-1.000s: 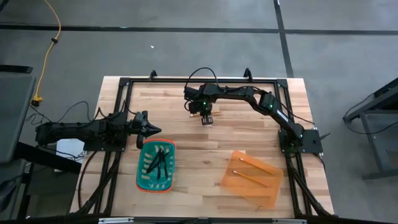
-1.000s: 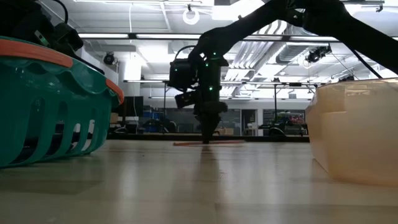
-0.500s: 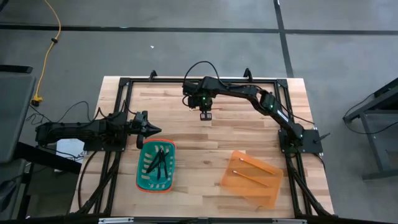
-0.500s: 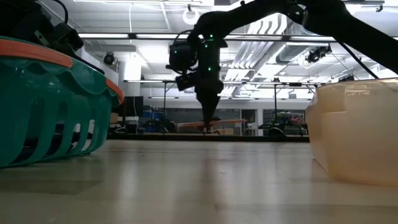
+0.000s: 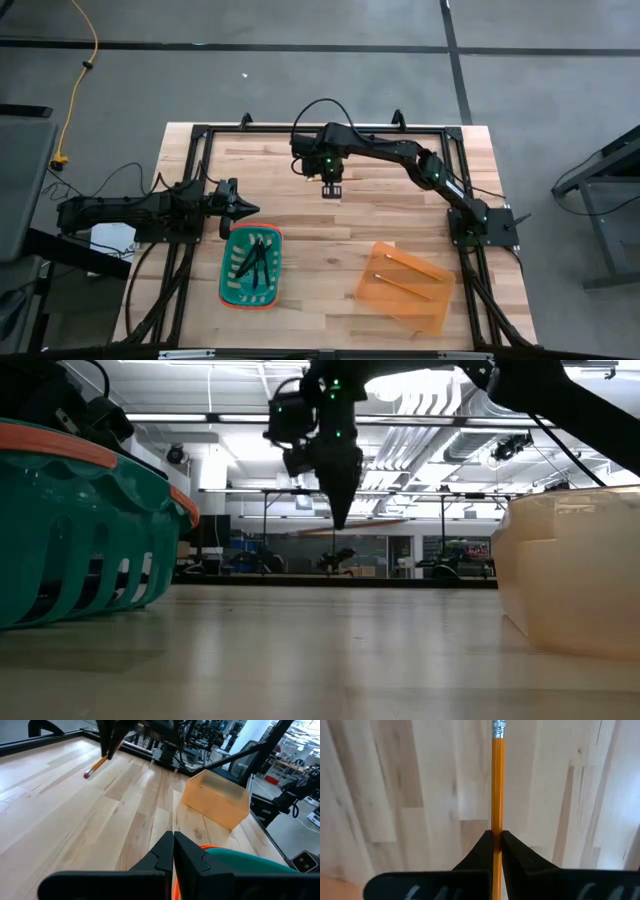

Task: Sort pens & pencils
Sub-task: Put the yellow pencil into the orange bin

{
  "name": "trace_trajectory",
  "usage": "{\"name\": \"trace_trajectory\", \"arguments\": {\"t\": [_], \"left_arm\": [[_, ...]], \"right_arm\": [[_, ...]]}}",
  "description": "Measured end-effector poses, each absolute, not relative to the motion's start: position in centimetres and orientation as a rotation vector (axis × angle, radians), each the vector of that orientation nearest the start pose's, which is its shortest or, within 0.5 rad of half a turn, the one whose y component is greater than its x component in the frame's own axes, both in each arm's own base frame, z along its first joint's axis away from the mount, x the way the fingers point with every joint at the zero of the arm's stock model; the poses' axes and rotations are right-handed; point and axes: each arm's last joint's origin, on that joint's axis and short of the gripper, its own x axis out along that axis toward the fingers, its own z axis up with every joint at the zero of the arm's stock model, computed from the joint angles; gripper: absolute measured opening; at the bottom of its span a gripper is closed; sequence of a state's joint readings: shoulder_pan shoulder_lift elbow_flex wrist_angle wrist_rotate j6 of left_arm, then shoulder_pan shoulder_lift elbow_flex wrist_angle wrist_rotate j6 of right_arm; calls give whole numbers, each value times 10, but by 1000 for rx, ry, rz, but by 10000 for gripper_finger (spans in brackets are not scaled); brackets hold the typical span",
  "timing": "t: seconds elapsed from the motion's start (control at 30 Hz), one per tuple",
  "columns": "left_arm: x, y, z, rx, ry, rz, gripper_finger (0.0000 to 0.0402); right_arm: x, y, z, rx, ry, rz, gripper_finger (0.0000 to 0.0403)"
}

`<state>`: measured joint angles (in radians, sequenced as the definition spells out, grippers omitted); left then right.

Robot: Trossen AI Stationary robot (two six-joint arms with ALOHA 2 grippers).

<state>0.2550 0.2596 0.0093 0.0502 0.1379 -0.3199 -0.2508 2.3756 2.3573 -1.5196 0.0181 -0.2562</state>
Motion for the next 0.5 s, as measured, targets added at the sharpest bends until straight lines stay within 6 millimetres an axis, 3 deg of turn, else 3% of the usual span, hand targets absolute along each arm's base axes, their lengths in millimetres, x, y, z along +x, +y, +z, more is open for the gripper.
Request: {"name": "trace_trajectory", "arguments": {"t": [0.27,0.5], "left_arm": [[109,24,150,-358,176,147,1],[109,24,150,-358,176,147,1]], "right_arm": [[433,-86,275,49,1525,-89,0],[423,-48,309,88,1446,-123,0]]}}
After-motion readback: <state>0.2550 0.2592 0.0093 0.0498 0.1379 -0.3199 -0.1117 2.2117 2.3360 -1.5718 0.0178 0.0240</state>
